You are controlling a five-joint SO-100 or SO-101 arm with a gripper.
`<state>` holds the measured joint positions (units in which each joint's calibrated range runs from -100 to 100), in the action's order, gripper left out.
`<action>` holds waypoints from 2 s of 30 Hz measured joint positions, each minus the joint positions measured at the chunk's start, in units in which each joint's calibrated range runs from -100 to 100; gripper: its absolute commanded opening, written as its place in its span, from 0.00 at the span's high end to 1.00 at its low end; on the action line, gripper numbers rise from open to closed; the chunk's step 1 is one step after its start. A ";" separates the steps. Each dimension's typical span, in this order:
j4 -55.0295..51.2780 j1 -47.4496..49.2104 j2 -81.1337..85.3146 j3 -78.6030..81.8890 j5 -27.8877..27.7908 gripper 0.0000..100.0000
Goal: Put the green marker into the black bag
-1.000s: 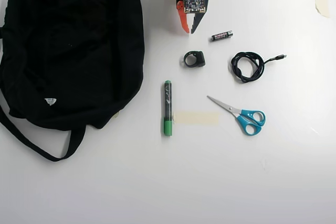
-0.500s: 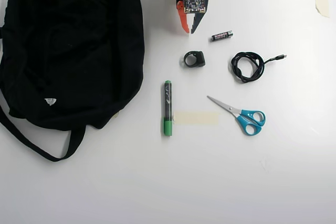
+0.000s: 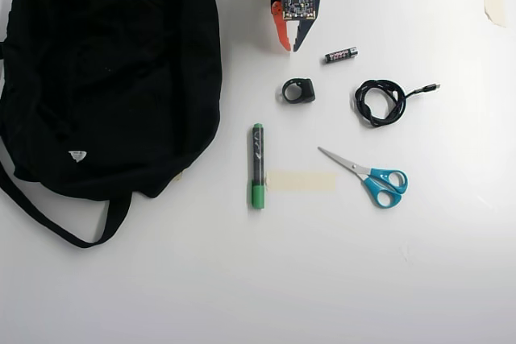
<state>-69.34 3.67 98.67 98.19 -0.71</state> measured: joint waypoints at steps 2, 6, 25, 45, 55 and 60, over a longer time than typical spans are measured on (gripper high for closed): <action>0.00 0.00 0.00 0.00 0.00 0.98; 0.00 0.00 0.00 0.00 0.00 0.98; 0.00 0.00 0.00 0.00 0.00 0.98; -0.77 0.07 -3.90 -4.72 0.00 0.98; 1.63 0.00 -17.35 -19.10 0.00 0.98; 5.07 0.00 -23.33 -25.55 0.00 0.98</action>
<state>-64.28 3.67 75.34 72.64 -0.71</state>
